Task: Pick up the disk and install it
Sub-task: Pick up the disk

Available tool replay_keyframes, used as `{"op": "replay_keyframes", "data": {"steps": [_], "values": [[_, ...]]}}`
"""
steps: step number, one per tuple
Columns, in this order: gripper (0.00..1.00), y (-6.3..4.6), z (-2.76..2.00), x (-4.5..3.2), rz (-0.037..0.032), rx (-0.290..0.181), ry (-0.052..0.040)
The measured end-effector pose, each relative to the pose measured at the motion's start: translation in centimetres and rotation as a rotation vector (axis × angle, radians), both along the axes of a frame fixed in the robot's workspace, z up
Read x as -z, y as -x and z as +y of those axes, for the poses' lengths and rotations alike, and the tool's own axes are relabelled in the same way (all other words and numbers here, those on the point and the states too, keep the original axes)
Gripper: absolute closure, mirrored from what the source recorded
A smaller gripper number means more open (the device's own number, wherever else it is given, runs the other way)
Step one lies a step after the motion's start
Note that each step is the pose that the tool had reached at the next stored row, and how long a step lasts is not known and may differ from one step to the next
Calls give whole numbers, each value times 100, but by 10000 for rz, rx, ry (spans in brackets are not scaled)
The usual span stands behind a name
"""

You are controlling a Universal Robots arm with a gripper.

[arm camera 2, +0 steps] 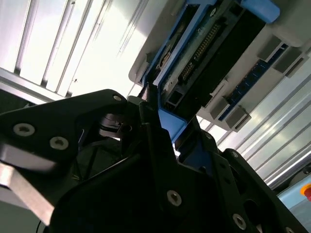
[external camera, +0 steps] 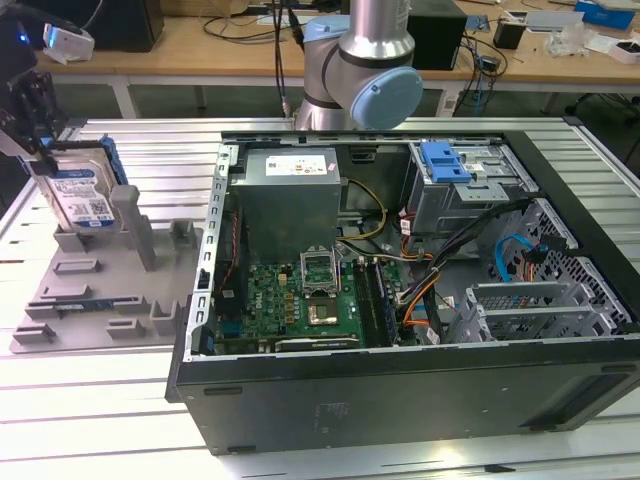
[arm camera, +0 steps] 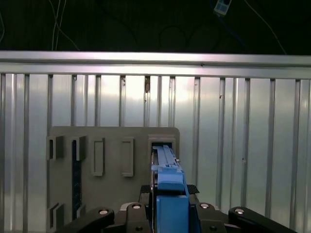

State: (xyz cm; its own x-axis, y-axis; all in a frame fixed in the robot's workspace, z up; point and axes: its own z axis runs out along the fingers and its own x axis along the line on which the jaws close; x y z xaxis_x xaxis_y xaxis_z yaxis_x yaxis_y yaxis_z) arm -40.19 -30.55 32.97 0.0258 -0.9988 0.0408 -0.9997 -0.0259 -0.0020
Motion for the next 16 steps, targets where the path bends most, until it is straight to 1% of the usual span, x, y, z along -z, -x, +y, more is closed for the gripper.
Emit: {"op": "replay_keyframes", "data": {"steps": [1,2,3,4,8,10,12,16], "values": [[63,0,0,-109,-81,0,0],[63,0,0,-174,-128,0,0],[63,0,0,-264,-184,1,0],[63,0,0,-323,-217,0,0],[63,0,0,-416,-263,0,0],[63,0,0,-500,-290,1,0],[63,1,0,-543,-295,1,0],[63,0,0,-662,-298,1,0]]}}
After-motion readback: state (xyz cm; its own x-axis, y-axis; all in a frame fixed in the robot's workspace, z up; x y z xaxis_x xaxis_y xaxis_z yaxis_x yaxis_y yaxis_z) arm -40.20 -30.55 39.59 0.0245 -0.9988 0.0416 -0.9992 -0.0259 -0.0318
